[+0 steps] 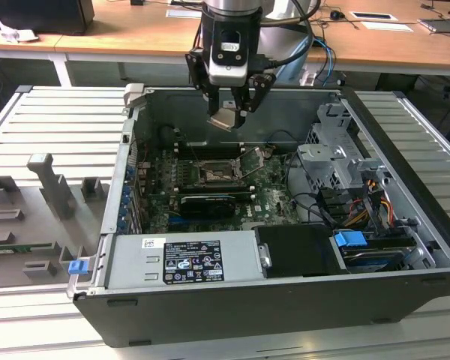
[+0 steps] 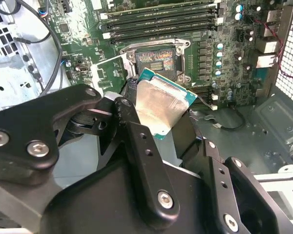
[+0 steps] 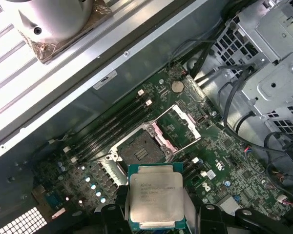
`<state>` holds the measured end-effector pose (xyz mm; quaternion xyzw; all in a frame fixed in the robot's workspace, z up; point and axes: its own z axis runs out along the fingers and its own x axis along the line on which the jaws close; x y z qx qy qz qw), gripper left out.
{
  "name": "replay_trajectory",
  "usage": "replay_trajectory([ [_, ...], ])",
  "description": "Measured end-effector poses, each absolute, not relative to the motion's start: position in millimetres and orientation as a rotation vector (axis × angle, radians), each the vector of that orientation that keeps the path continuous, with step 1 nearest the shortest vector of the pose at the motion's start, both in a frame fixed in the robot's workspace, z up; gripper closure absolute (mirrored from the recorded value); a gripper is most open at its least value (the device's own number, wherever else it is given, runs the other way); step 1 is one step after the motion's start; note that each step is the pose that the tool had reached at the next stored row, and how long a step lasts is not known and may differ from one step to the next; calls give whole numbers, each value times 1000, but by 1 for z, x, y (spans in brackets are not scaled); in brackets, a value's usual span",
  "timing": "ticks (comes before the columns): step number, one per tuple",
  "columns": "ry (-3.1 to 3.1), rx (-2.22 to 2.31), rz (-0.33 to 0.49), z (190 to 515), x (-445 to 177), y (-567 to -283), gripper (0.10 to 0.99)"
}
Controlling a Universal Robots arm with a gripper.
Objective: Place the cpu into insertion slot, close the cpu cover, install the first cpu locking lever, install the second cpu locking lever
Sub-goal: 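Place the cpu into insertion slot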
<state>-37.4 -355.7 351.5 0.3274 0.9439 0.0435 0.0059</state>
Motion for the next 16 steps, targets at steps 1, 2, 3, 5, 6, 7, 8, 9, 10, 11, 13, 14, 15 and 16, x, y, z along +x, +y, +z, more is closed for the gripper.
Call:
replay_trajectory([
  [1, 2952, 1032, 136, 351, -37, -356, 557],
  [2, 2947, 1045, 136, 351, -37, -356, 557],
  [3, 2943, 1054, 136, 351, -37, -356, 557],
  [5, 2938, 1067, 136, 351, -37, -356, 557],
  [6, 2936, 1073, 136, 350, -37, -356, 557],
  [7, 2933, 1080, 135, 350, -37, -356, 557],
  [8, 2930, 1086, 136, 350, -37, -356, 557],
  [9, 2926, 1096, 135, 350, -37, -356, 557],
  [10, 2921, 1109, 135, 350, -37, -356, 557],
  [11, 2917, 1117, 135, 350, -37, -356, 557],
  [13, 2910, 1135, 135, 349, -37, -356, 557],
  [14, 2907, 1142, 135, 349, -37, -356, 557],
  [15, 2904, 1149, 135, 349, -37, -356, 557],
  [16, 2901, 1156, 135, 349, -37, -356, 557],
])
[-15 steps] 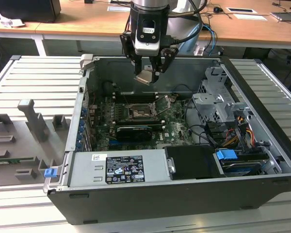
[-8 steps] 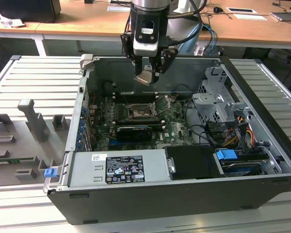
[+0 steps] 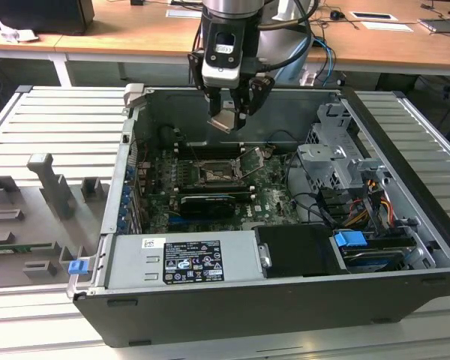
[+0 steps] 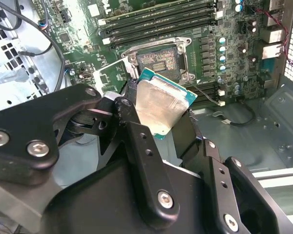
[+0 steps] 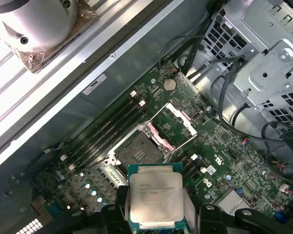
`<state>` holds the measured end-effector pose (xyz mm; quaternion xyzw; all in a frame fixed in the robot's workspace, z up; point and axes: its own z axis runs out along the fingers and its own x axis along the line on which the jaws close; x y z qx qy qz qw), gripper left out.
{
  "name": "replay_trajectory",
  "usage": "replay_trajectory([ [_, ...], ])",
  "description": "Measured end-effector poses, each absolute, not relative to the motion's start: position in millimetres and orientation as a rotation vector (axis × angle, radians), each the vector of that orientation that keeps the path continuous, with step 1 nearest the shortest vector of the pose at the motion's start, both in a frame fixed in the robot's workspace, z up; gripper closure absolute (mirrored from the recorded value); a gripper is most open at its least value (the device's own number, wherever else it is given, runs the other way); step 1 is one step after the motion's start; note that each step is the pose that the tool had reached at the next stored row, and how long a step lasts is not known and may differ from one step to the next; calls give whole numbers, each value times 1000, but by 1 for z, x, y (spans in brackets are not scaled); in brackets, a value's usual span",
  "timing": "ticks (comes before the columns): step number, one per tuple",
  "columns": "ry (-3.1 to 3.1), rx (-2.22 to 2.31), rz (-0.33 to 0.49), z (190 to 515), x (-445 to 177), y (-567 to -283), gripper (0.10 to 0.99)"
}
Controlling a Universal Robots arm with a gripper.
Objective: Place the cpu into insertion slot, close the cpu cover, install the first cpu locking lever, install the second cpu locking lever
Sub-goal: 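Place the cpu into insertion slot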
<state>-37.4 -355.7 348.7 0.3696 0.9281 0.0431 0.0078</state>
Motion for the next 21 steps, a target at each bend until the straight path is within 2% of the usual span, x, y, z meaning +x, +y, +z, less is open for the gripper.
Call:
replay_trajectory([
  [21, 2832, 1306, 133, 344, -37, -356, 557],
])
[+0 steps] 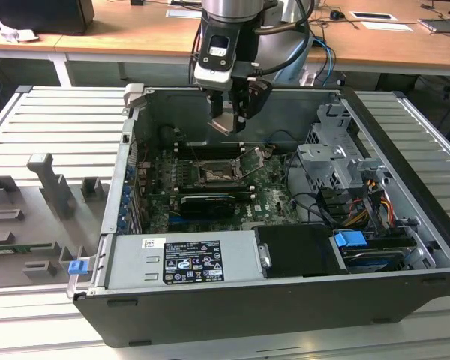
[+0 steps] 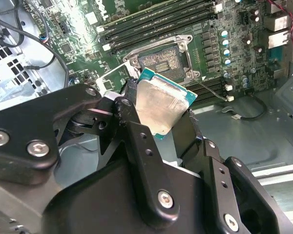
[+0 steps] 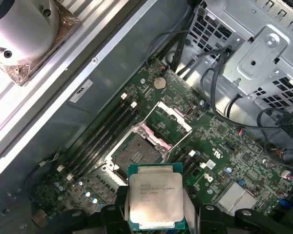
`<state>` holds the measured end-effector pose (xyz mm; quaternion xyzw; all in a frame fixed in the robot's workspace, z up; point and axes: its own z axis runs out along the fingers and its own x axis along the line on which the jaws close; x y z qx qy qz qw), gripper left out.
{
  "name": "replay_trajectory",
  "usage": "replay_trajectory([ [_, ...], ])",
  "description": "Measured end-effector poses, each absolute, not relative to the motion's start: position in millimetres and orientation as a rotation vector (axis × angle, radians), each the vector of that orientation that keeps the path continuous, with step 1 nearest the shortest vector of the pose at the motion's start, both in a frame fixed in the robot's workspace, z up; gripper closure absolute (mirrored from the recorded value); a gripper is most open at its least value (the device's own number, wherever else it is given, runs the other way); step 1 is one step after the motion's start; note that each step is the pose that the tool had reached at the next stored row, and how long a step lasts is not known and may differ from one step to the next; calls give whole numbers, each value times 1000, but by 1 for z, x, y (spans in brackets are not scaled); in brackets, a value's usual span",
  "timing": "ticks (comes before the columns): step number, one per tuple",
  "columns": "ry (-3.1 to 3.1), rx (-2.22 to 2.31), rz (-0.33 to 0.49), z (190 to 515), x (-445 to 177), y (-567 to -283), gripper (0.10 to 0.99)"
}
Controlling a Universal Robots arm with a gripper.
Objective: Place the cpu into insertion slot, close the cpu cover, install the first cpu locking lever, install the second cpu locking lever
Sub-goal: 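Place the cpu into insertion slot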
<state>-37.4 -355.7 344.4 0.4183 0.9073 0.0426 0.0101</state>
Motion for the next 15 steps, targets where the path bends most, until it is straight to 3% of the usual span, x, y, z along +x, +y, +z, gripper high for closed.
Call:
replay_trajectory([
  [15, 2788, 1391, 132, 341, -37, -356, 557],
])
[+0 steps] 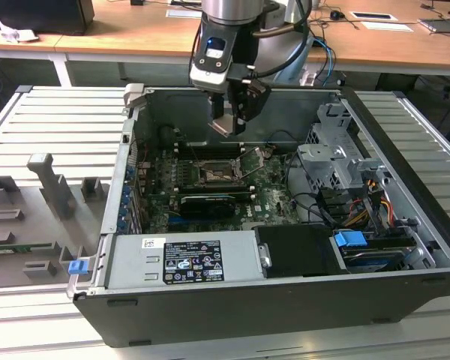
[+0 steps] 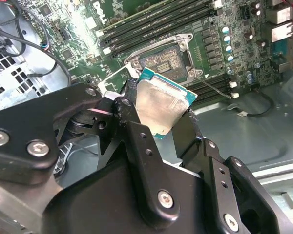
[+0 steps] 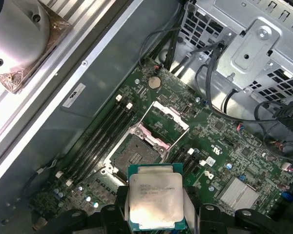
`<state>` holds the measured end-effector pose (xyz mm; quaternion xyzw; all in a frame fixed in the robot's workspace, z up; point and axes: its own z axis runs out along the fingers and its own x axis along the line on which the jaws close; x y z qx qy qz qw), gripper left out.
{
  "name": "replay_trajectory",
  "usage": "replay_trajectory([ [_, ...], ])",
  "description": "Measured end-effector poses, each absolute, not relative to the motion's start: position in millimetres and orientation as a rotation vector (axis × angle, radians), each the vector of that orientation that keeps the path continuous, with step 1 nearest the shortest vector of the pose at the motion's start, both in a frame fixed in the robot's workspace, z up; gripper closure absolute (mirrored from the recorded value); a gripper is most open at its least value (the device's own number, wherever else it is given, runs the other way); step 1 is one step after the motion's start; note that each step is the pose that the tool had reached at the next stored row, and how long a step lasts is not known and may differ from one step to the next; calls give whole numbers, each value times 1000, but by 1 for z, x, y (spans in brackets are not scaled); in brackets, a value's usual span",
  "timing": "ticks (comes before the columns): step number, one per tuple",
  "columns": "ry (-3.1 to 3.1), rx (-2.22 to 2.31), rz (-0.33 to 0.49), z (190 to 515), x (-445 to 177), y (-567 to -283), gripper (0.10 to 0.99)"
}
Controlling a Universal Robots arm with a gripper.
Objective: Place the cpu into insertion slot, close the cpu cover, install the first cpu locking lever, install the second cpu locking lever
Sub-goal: 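Place the cpu into insertion slot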
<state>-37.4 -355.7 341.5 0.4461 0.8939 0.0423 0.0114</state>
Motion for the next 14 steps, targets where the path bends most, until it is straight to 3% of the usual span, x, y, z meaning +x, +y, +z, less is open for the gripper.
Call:
replay_trajectory([
  [14, 2742, 1475, 131, 339, -37, -356, 557],
])
